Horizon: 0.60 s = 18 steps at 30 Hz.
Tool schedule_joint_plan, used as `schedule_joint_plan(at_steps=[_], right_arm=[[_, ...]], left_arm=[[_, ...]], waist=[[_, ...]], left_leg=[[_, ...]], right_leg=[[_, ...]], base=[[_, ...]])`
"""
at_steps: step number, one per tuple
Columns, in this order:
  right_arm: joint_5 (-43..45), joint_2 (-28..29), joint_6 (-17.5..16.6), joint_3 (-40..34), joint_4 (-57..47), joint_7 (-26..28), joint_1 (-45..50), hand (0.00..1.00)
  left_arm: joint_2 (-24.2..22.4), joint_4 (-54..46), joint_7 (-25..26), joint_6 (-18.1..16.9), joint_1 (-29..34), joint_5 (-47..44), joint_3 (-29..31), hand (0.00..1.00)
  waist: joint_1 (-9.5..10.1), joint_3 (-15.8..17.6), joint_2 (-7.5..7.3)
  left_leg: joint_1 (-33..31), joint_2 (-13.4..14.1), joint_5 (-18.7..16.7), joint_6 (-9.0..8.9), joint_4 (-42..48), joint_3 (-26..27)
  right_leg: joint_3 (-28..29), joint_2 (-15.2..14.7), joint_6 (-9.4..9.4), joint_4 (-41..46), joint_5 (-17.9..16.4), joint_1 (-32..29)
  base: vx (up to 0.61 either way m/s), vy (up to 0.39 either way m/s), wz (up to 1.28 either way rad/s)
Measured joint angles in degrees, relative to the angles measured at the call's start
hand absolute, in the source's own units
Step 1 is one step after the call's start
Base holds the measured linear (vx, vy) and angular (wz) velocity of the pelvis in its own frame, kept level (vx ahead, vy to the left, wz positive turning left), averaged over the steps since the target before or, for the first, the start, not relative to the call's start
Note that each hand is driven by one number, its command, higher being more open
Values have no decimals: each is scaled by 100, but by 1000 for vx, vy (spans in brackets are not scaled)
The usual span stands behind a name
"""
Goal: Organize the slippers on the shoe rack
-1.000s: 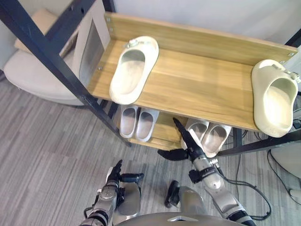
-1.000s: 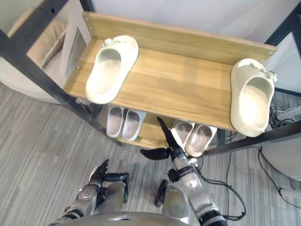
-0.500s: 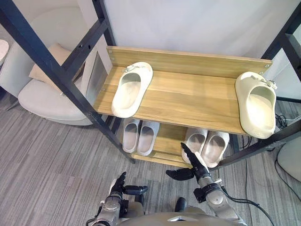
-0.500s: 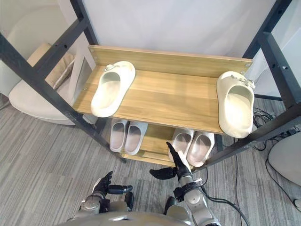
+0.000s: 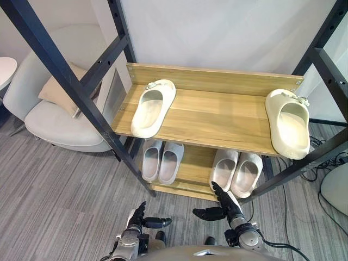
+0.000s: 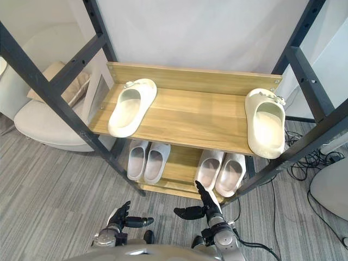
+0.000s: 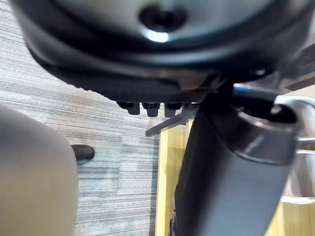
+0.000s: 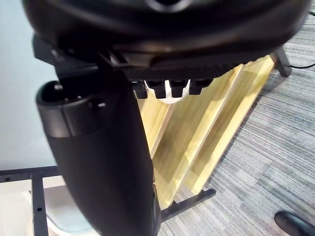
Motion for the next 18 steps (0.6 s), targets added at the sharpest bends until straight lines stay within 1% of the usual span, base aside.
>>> schedule_joint_plan(at_steps=[9,13,14,16,17,18], right_arm=[[80,34,84,-117,460,8,4,100],[85,16,136,-259,489,-5,3,100],[85,16,137,-272,489,-5,4,100],[86,17,137,-333,490,2,13,100],[86,16,137,-344,489,2,17,100],[96,12,137,-401,489,29,37,100]], left_arm=[[-1,-22,-13,-1,19,55,37,100],[76,-246,-50,-20,117,57,-229,100],[102,-338,-59,-20,152,51,-311,100],[210,-962,-194,-23,407,31,-628,100],[230,-1094,-216,-23,486,31,-675,100],[305,-1572,-327,-33,710,-64,-825,100]], waist=[[-25,-8,-34],[-71,-5,-47],[-80,-4,-51],[-89,-2,-55],[-89,-2,-55],[-89,-2,-54]], left_leg=[[81,-10,9,15,-9,-23],[82,-17,19,29,-9,-62],[82,-17,20,30,-9,-69],[80,-24,21,31,-11,-81],[79,-25,21,31,-12,-83],[77,-32,21,32,-16,-99]], right_leg=[[-6,-4,1,-4,-1,70],[-30,-8,1,-13,-1,77],[-36,-8,1,-14,-1,79],[-46,-13,1,-5,-1,79],[-48,-14,2,-4,-2,79],[-64,-19,5,-3,-5,82]], base=[[0,0,0],[-25,15,4],[0,0,0],[0,0,0],[17,15,4],[20,15,5]])
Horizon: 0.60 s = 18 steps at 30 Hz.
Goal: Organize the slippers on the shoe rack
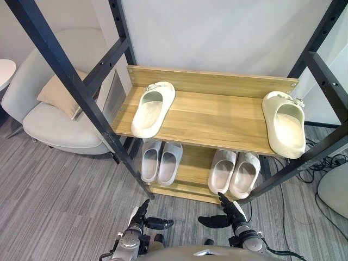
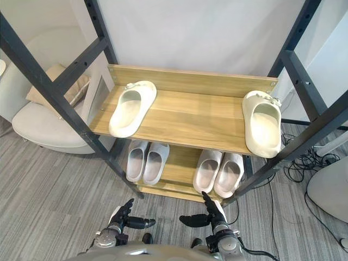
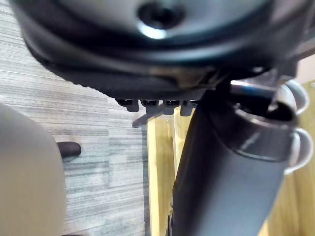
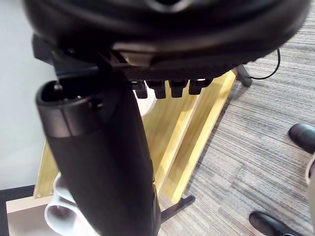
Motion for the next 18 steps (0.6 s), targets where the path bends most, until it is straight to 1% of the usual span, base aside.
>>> schedule_joint_plan(at_steps=[3,4,5,6,8,9,12,13,15,18], right_arm=[[16,-112,0,-45,0,80,81,100],[19,-124,0,-48,0,92,89,100],[60,-181,-1,-52,0,142,122,100],[80,-210,-1,-54,0,161,142,100],[227,-321,-1,-69,0,264,218,100],[228,-351,0,-95,0,302,254,100],[235,-415,-1,-96,0,385,297,100],[241,-455,-1,-96,0,443,301,100],[247,-465,-1,-96,0,486,303,100],[357,-476,0,-93,1,555,323,100]], left_arm=[[205,-1056,-334,-56,560,-278,-264,100],[224,-1151,-362,-60,611,-312,-273,100],[355,-1517,-481,-65,783,-478,-363,100],[427,-1660,-532,-65,836,-524,-408,100],[671,-2205,-781,-69,1034,-761,-518,100],[792,-2459,-853,-73,1094,-879,-608,100],[919,-2864,-1013,-81,1163,-1040,-747,100],[987,-3110,-1109,-92,1167,-1148,-896,100],[1014,-3297,-1203,-94,1173,-1237,-1009,100],[1044,-3635,-1400,-106,1172,-1313,-1239,100]], waist=[[1,-2,8],[1,-1,8],[2,-4,17],[7,-9,25],[11,-50,90],[11,-79,137],[7,-129,211],[5,-153,248],[1,-171,276],[-6,-191,258]], left_leg=[[-2,-15,0,1,-12,-28],[-2,-15,0,1,-12,-29],[-2,-16,0,1,-14,-30],[-2,-16,0,2,-14,-32],[-4,-22,0,2,-14,-42],[-5,-23,1,4,-15,-46],[-4,-24,3,7,-15,-52],[0,-24,6,11,-14,-58],[16,-23,6,12,-13,-63],[85,-21,5,11,-26,-70]], right_leg=[[-33,-16,11,3,-13,7],[-33,-16,11,3,-14,7],[-36,-18,12,3,-17,7],[-38,-18,13,3,-18,8],[-51,-24,15,4,-23,12],[-59,-26,16,4,-25,14],[-75,-26,17,5,-26,20],[-82,-26,17,5,-26,29],[-87,-24,16,5,-27,49],[-98,-24,16,4,-43,120]], base=[[20,17,5],[0,0,0],[0,0,0],[0,0,0],[0,0,0],[0,0,0],[0,0,0],[0,0,0],[0,0,0],[0,0,0]])
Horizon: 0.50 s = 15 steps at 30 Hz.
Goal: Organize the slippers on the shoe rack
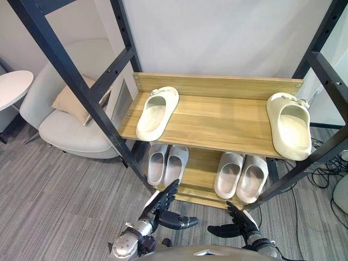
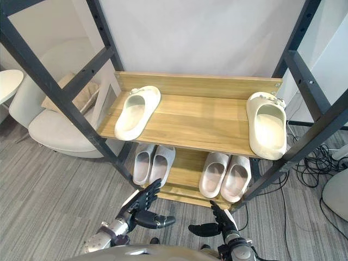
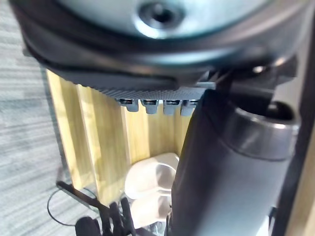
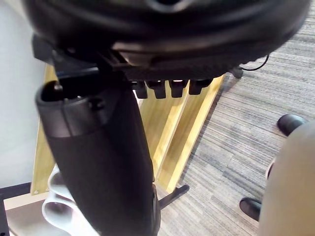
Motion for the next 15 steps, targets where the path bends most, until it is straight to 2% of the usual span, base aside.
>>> schedule_joint_plan(at_steps=[9,15], right_arm=[[4,0,35,9,1,79,17,100],[2,0,47,47,1,76,7,100]], left_arm=[[285,-499,-194,9,-74,-460,-629,100],[296,-872,-317,47,-426,-873,-1154,100]], waist=[[-36,-28,-39],[-41,-66,-32]], left_leg=[[8,-3,6,7,-54,3],[25,-34,20,29,-104,-11]], right_leg=[[-1,-8,9,-1,-11,-15],[-26,-34,27,1,-23,-12]], base=[[0,0,0],[0,0,0]])
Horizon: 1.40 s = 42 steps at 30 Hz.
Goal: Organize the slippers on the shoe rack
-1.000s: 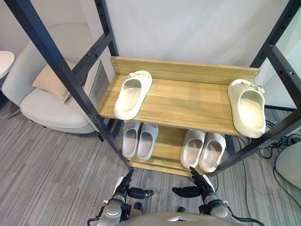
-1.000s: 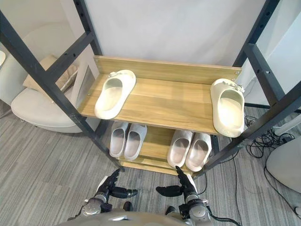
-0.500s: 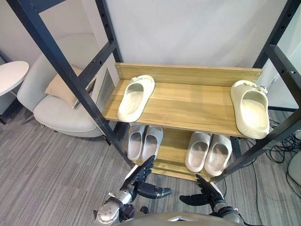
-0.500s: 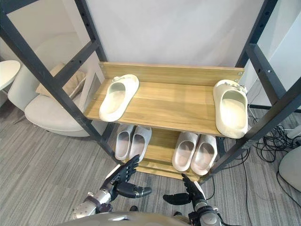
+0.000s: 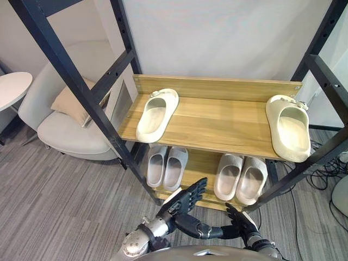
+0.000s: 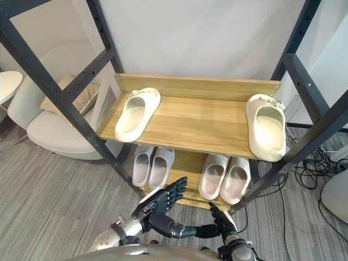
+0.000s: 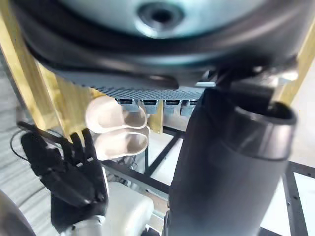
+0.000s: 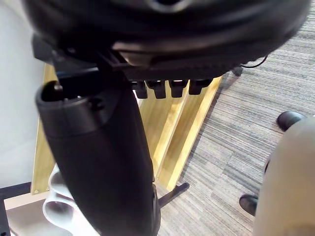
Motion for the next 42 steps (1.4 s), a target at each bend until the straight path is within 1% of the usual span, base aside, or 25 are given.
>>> schedule_joint_plan(at_steps=[7,9,12,14,18,23,24,27,30,32,33,36,38,39,42], right_arm=[[-1,7,12,79,0,-1,0,100],[-1,7,32,85,0,-1,0,100],[-1,7,69,100,0,-1,0,100],[-1,7,79,117,0,-1,-1,100],[-2,7,108,224,0,-2,7,100],[-2,14,114,246,0,-2,14,100],[-3,26,115,248,0,-3,17,100],[-3,45,114,248,0,-8,18,100],[-3,63,114,246,0,-34,19,100],[-4,79,114,245,0,-51,20,100],[-4,81,114,245,0,-52,20,100],[-4,133,114,242,0,-55,14,100],[-7,193,114,240,0,-57,8,100],[-8,199,114,241,0,-56,7,100],[-12,245,114,238,0,-57,5,100]], left_arm=[[37,-534,-12,78,-397,-664,-296,100],[-2,-697,-13,122,-533,-870,-472,100],[-75,-879,-14,134,-588,-970,-591,100],[-131,-1080,-10,152,-728,-986,-719,100],[-295,-1507,11,178,-933,-1203,-741,100],[-438,-1950,238,168,-990,-1207,-692,100],[-530,-2002,363,85,-993,-1185,-645,100],[-664,-2006,580,59,-1053,-1061,-457,100],[-699,-2006,863,19,-1280,-771,-137,100],[-768,-2006,1050,-27,-1473,-597,209,100],[-771,-2007,1064,-32,-1486,-583,233,100],[-770,-2005,1276,-61,-1764,-375,640,100],[-762,-1971,1446,-114,-2002,-155,1029,100],[-757,-1955,1464,-134,-2043,-118,1092,100],[-642,-1835,1775,-222,-2350,439,1607,100]], waist=[[-33,-110,-17],[-35,-123,-28],[-34,-135,-39],[-24,-138,-56],[-6,-189,-120],[9,-209,-136],[10,-214,-145],[16,-220,-151],[26,-220,-152],[26,-222,-160],[26,-221,-161],[24,-225,-168],[23,-223,-185],[23,-221,-191],[13,-214,-224]], left_leg=[[50,-51,21,32,-48,-1],[56,-69,20,43,-43,-13],[74,-70,14,52,-34,-15],[99,-69,12,55,-26,-18],[189,-56,-4,63,-22,-7],[250,-54,-24,71,-21,27],[253,-54,-24,71,-21,26],[254,-53,-24,70,-20,26],[251,-53,-24,70,-19,22],[241,-56,-24,70,-20,11],[241,-56,-24,70,-20,11],[229,-58,-24,70,-21,0],[223,-58,-24,70,-23,-7],[221,-59,-24,70,-24,-8],[214,-64,-25,70,-29,-12]], right_leg=[[-9,-49,12,0,1,25],[-9,-83,33,2,-8,55],[-9,-102,47,33,-24,70],[-7,-113,47,168,-95,54],[18,-134,50,362,-214,54],[59,-141,52,390,-235,74],[60,-141,52,390,-235,74],[60,-139,52,389,-235,76],[57,-137,52,383,-235,84],[45,-137,52,374,-235,85],[45,-137,52,373,-235,85],[33,-134,52,359,-235,85],[26,-132,52,349,-235,85],[24,-132,52,347,-236,84],[20,-132,52,338,-236,81]], base=[[1,9,0],[-5,37,5],[-3,10,1],[0,0,0],[0,0,0],[-3,3,-3],[0,0,0],[0,0,0],[0,0,0],[0,0,0],[0,0,0],[0,0,0],[0,0,0],[0,0,0],[0,0,0]])
